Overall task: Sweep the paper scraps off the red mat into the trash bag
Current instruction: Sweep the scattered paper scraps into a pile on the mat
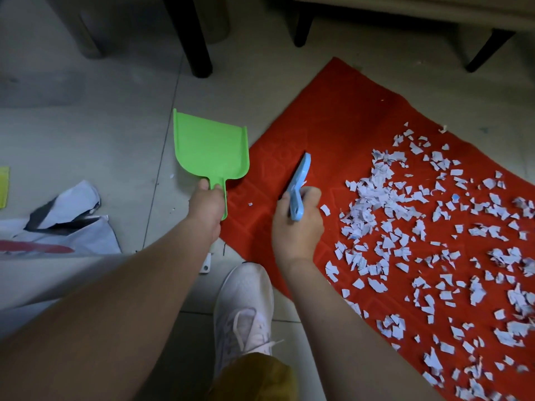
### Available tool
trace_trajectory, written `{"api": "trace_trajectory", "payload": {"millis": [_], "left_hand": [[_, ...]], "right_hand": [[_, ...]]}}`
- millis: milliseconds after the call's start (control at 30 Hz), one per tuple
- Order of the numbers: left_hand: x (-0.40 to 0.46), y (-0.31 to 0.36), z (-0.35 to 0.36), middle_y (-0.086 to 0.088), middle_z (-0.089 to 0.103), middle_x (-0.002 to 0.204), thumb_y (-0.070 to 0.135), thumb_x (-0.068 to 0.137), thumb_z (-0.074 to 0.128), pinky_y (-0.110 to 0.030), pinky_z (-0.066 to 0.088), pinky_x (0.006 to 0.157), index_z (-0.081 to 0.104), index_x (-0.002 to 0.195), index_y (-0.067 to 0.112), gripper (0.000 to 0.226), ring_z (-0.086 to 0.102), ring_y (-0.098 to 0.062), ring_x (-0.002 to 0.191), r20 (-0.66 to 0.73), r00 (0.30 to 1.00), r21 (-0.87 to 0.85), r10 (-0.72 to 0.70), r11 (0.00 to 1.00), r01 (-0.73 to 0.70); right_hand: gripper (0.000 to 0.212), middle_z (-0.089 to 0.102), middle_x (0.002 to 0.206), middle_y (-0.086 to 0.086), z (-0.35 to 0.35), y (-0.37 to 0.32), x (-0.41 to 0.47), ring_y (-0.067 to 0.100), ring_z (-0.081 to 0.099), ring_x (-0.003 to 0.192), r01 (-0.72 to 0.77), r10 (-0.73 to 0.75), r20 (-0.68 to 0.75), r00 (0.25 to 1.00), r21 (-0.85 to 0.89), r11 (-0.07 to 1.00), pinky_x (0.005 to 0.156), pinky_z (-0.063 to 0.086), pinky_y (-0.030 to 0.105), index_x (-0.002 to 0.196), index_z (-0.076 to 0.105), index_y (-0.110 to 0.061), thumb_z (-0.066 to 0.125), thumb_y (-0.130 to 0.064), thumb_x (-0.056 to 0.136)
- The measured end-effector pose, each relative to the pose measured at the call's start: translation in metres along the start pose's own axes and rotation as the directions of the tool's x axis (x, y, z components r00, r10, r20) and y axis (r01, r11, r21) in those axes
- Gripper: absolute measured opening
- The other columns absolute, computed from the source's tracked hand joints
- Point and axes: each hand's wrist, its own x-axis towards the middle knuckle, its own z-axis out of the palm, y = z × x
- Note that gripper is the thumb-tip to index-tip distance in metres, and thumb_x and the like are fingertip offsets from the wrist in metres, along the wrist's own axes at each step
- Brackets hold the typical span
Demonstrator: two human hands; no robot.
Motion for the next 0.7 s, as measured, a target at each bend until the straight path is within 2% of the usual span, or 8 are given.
{"api": "trace_trajectory", "payload": {"millis": [67, 167, 233, 333, 433, 500, 600, 700], "left_hand": [[-0.001, 0.001, 0.001, -0.01, 0.059, 0.117, 0.016, 0.099, 0.036, -0.039, 0.045, 0.096, 0.048, 0.101, 0.023, 0.014, 0.056, -0.026, 0.108, -0.006, 1.0, -0.019, -0.001, 1.0, 0.001], [-0.002, 0.001, 0.003, -0.014, 0.06, 0.115, 0.017, 0.097, 0.037, -0.048, 0.046, 0.099, 0.05, 0.101, 0.023, 0.015, 0.057, -0.033, 0.108, -0.008, 1.0, -0.029, -0.012, 1.0, 0.011], [-0.004, 0.002, 0.004, -0.014, 0.06, 0.116, 0.016, 0.098, 0.037, -0.041, 0.045, 0.096, 0.048, 0.103, 0.022, 0.014, 0.057, -0.031, 0.108, -0.02, 1.0, -0.009, -0.001, 1.0, 0.001], [-0.003, 0.001, 0.005, -0.011, 0.059, 0.116, 0.016, 0.099, 0.036, -0.037, 0.042, 0.095, 0.046, 0.104, 0.024, 0.015, 0.055, -0.027, 0.109, -0.02, 1.0, 0.005, 0.0, 1.0, 0.0], [-0.003, 0.001, 0.007, -0.01, 0.058, 0.116, 0.013, 0.1, 0.035, -0.033, 0.042, 0.089, 0.045, 0.102, 0.022, 0.014, 0.055, -0.026, 0.108, -0.022, 1.0, -0.005, 0.013, 1.0, -0.013], [-0.005, 0.003, 0.011, -0.011, 0.059, 0.114, 0.013, 0.099, 0.035, -0.035, 0.045, 0.089, 0.046, 0.1, 0.022, 0.014, 0.055, -0.027, 0.105, -0.026, 0.999, 0.0, 0.025, 1.0, -0.025], [-0.006, 0.003, 0.017, -0.015, 0.06, 0.107, 0.015, 0.097, 0.037, -0.041, 0.048, 0.088, 0.048, 0.089, 0.022, 0.016, 0.056, -0.027, 0.094, -0.032, 0.999, 0.001, 0.04, 0.999, -0.04], [-0.004, 0.004, 0.015, -0.013, 0.057, 0.102, 0.015, 0.098, 0.036, -0.035, 0.044, 0.083, 0.047, 0.095, 0.018, 0.012, 0.051, -0.022, 0.089, -0.055, 0.998, 0.003, 0.031, 1.0, -0.031]], "right_hand": [[0.015, 0.059, 0.07, 0.004, 0.006, -0.004, -0.011, 0.03, 0.057, 0.063, 0.009, -0.012, 0.023, 1.0, 0.104, 0.995, 0.059, 0.041, 0.035, 0.091, 0.042, -0.015, 0.05, -0.028, 0.091], [0.015, 0.065, 0.074, 0.008, 0.026, -0.005, -0.022, 0.031, 0.063, 0.067, 0.016, -0.04, 0.201, 0.979, 0.122, 0.992, 0.062, 0.049, 0.042, 0.093, 0.044, -0.016, 0.051, -0.028, 0.089], [0.013, 0.066, 0.077, 0.013, 0.029, -0.001, -0.018, 0.036, 0.063, 0.072, -0.013, -0.005, 0.235, 0.972, 0.073, 0.997, 0.065, 0.049, 0.045, 0.096, 0.045, -0.013, 0.053, -0.022, 0.091], [0.012, 0.06, 0.073, 0.008, 0.013, 0.01, -0.004, 0.035, 0.06, 0.071, -0.091, 0.09, 0.026, 0.996, 0.052, 0.995, 0.064, 0.046, 0.041, 0.093, 0.041, -0.016, 0.051, -0.021, 0.094], [0.013, 0.057, 0.072, 0.001, -0.001, 0.013, 0.0, 0.025, 0.058, 0.065, -0.052, 0.066, -0.11, 0.992, 0.125, 0.991, 0.065, 0.049, 0.044, 0.092, 0.039, -0.019, 0.051, -0.021, 0.093], [0.014, 0.059, 0.069, 0.0, 0.003, 0.01, -0.004, 0.025, 0.061, 0.062, -0.049, 0.06, -0.053, 0.997, 0.189, 0.981, 0.062, 0.051, 0.047, 0.09, 0.039, -0.024, 0.053, -0.024, 0.092], [0.016, 0.063, 0.066, 0.0, 0.019, 0.006, -0.017, 0.026, 0.065, 0.059, -0.109, 0.076, 0.12, 0.99, 0.3, 0.948, 0.058, 0.054, 0.048, 0.083, 0.039, -0.033, 0.053, -0.027, 0.089], [0.012, 0.063, 0.066, 0.002, 0.029, 0.006, -0.028, 0.012, 0.063, 0.053, -0.214, 0.107, 0.325, 0.94, 0.314, 0.925, 0.052, 0.051, 0.032, 0.086, 0.044, -0.021, 0.054, -0.015, 0.09]]}}
